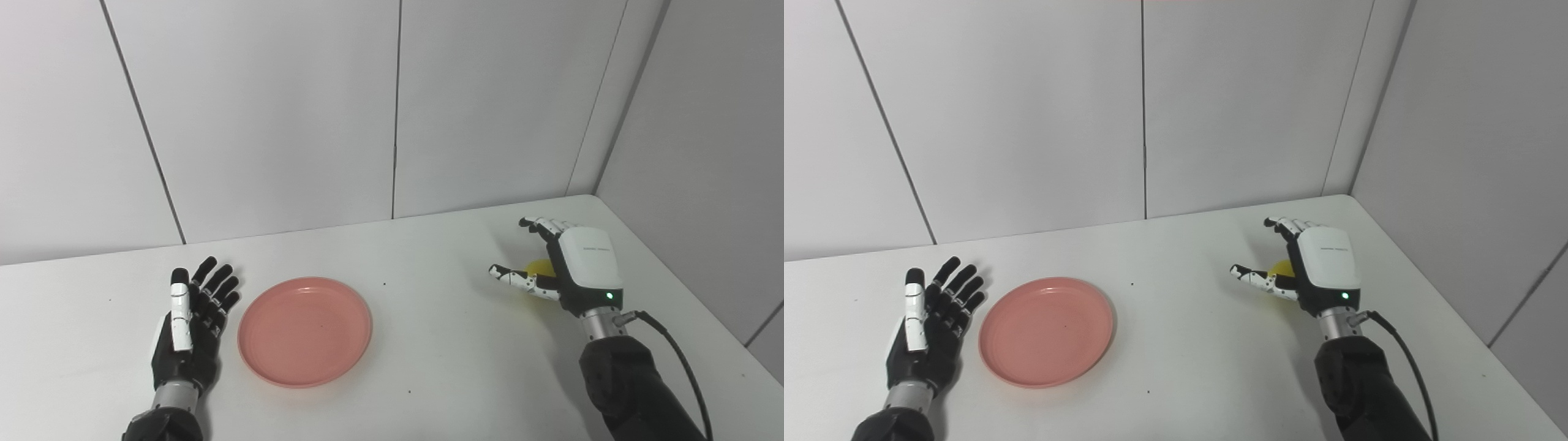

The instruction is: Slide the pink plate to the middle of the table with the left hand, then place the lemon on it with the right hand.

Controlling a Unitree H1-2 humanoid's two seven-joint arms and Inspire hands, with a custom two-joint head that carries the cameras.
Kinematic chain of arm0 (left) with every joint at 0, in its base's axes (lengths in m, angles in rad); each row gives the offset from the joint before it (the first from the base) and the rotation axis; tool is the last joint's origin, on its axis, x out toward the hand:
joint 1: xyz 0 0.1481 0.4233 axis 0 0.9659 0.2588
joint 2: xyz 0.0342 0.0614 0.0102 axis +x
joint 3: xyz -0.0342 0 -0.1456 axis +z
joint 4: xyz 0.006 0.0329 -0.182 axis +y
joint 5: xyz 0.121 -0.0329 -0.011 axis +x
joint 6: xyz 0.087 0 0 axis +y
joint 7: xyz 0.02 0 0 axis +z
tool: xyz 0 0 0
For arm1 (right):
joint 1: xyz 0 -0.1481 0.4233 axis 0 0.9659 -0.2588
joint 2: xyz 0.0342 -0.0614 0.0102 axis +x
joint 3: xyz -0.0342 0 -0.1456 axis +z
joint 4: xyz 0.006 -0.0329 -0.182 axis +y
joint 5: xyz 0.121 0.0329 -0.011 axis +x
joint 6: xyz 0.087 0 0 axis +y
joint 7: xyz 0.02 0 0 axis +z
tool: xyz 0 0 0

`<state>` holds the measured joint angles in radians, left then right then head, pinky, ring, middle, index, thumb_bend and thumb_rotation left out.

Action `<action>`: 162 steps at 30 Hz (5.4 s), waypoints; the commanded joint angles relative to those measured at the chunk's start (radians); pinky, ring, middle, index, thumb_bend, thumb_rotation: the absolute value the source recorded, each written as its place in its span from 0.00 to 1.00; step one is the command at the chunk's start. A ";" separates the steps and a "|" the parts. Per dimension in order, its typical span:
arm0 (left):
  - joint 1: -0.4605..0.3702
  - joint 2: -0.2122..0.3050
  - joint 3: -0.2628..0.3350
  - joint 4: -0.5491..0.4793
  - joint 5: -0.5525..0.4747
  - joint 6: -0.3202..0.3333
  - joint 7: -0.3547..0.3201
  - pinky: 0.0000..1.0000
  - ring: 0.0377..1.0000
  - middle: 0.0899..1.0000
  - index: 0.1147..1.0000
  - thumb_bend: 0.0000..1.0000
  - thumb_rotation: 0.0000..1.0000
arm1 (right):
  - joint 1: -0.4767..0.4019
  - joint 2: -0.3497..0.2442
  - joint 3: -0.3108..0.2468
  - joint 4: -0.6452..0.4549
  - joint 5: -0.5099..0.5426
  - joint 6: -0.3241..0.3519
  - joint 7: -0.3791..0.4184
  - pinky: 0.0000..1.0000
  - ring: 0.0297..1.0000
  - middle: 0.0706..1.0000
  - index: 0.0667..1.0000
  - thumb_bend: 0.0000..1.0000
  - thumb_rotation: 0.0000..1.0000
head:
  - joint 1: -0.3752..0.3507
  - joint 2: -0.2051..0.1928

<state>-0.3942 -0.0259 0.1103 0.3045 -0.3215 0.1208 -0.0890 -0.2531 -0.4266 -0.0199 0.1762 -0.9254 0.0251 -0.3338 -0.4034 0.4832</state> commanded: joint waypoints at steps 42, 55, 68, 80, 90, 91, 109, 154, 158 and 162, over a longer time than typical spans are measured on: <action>0.033 -0.013 -0.010 0.004 0.001 0.066 -0.010 0.89 0.85 0.83 0.84 0.70 0.89 | -0.061 -0.079 0.074 0.140 0.046 0.077 -0.017 0.68 0.68 0.67 0.66 0.77 0.87 | 0.015 0.011; 0.036 -0.015 -0.012 -0.004 0.005 0.077 -0.008 0.89 0.85 0.82 0.85 0.69 0.90 | -0.055 -0.084 0.080 0.170 0.082 0.081 -0.002 0.65 0.67 0.66 0.67 0.75 0.85 | 0.016 0.016; 0.030 -0.011 -0.010 0.001 -0.001 0.083 -0.009 0.89 0.84 0.82 0.83 0.68 0.90 | -0.064 -0.077 0.080 0.203 0.122 0.102 0.018 0.45 0.53 0.59 0.63 0.68 0.70 | 0.020 0.018; 0.029 -0.009 -0.007 -0.012 -0.003 0.097 -0.011 0.87 0.83 0.81 0.82 0.68 0.90 | -0.105 -0.079 0.134 0.449 0.160 -0.054 -0.189 0.16 0.18 0.21 0.24 0.64 0.34 | 0.024 0.025; 0.033 -0.012 -0.010 -0.014 -0.002 0.101 -0.008 0.86 0.82 0.81 0.80 0.68 0.91 | -0.093 -0.087 0.152 0.435 0.213 -0.058 -0.174 0.15 0.17 0.20 0.23 0.65 0.37 | 0.021 0.027; 0.033 -0.013 -0.010 -0.013 -0.003 0.101 -0.009 0.86 0.82 0.81 0.80 0.68 0.91 | -0.093 -0.088 0.154 0.434 0.215 -0.056 -0.171 0.15 0.17 0.20 0.23 0.65 0.38 | 0.021 0.027; 0.036 -0.024 -0.012 -0.018 -0.008 0.109 -0.006 0.89 0.83 0.81 0.80 0.66 0.91 | -0.079 -0.126 0.157 0.179 0.214 -0.043 -0.081 0.13 0.15 0.18 0.21 0.63 0.38 | 0.030 0.027; 0.034 -0.117 -0.056 -0.054 0.102 0.125 0.100 0.78 0.77 0.74 0.73 0.71 0.91 | -0.238 -0.096 0.139 -0.026 0.229 -0.157 0.095 0.12 0.14 0.17 0.23 0.62 0.37 | 0.292 0.033; 0.032 -0.118 -0.064 -0.053 0.110 0.118 0.099 0.78 0.76 0.74 0.73 0.70 0.92 | -0.256 -0.074 0.158 -0.028 0.213 -0.148 0.121 0.12 0.14 0.17 0.23 0.63 0.35 | 0.298 0.034; 0.028 -0.119 -0.061 -0.044 0.113 0.116 0.097 0.78 0.76 0.74 0.71 0.69 0.91 | -0.277 -0.048 0.186 -0.023 0.194 -0.130 0.157 0.14 0.15 0.19 0.24 0.63 0.34 | 0.294 0.026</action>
<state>-0.3711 -0.1323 0.0522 0.2287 -0.2112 0.1876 -0.0056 -0.4685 -0.4719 0.1671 0.1679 -0.7296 -0.1037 -0.1876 -0.1104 0.5093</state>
